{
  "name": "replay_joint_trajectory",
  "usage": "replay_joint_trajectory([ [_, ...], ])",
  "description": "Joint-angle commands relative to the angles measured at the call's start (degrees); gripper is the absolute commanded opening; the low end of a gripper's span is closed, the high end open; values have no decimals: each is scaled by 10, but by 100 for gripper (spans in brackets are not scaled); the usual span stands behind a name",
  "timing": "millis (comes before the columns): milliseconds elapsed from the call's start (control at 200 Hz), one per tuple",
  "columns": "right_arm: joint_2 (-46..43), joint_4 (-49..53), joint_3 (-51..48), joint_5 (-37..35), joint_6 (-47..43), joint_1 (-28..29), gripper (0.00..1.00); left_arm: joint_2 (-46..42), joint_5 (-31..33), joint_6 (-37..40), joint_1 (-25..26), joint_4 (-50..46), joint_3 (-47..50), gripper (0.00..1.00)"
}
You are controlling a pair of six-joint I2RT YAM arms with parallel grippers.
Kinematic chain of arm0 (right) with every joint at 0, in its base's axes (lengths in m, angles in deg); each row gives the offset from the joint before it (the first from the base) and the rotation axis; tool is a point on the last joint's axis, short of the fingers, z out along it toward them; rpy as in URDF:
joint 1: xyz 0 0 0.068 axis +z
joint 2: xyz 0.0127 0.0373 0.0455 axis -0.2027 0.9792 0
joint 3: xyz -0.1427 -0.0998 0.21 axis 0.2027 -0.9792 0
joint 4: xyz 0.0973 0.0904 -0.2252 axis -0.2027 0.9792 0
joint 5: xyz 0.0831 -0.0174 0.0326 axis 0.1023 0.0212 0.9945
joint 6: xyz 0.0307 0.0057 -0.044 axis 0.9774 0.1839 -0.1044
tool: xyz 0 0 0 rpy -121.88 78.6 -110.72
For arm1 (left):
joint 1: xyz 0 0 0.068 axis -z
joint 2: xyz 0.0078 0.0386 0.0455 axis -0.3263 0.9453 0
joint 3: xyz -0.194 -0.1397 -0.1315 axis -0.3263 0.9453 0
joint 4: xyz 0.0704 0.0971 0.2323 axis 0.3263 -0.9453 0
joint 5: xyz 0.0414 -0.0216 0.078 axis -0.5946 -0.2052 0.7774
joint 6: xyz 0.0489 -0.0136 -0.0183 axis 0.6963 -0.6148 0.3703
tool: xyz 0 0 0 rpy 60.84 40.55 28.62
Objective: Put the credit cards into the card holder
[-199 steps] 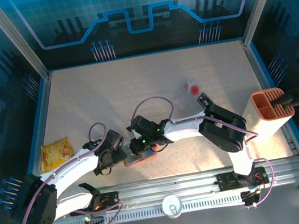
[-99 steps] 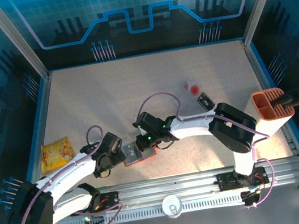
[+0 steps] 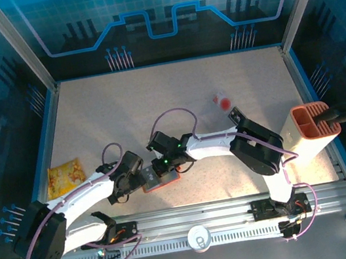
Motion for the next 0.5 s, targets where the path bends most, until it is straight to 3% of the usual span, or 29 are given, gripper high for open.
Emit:
replay_joint_trajectory([
  [0, 19, 49, 31, -4, -30, 18, 0, 31, -39, -3, -2, 49, 30, 99],
  [275, 30, 46, 44, 20, -18, 32, 0, 29, -40, 0, -2, 55, 28, 99],
  [495, 7, -38, 2, 79, 37, 14, 0, 18, -41, 5, -3, 50, 25, 99],
])
